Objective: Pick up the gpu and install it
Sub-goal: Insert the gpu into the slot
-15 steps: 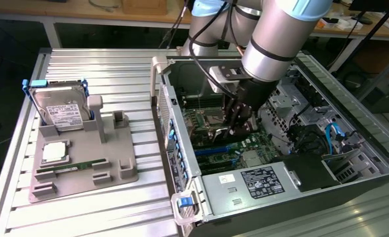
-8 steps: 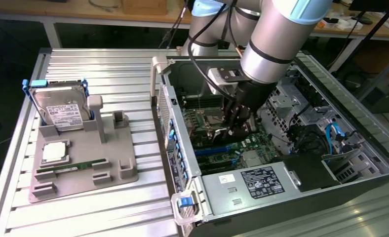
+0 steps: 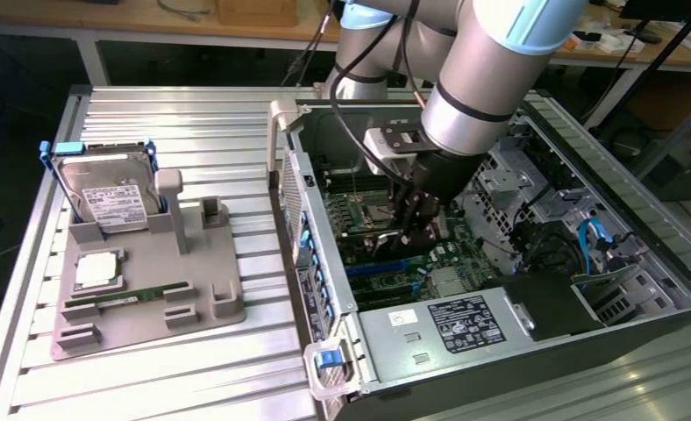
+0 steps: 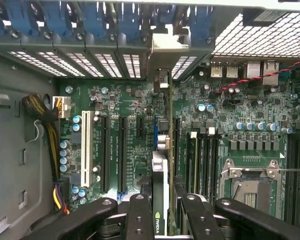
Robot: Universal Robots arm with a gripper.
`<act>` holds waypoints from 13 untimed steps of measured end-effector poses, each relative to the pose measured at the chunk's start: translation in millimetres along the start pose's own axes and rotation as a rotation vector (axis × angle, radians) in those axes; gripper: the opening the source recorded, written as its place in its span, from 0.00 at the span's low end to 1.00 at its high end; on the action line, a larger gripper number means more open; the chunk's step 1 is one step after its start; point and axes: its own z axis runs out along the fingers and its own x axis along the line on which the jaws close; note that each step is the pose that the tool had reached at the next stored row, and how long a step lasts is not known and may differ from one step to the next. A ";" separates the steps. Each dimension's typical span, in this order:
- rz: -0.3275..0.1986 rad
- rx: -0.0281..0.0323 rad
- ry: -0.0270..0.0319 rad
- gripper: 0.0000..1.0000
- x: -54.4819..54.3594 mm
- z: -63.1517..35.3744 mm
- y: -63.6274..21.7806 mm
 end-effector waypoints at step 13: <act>0.000 -0.0001 0.0000 0.27 3.6 0.4 2.0</act>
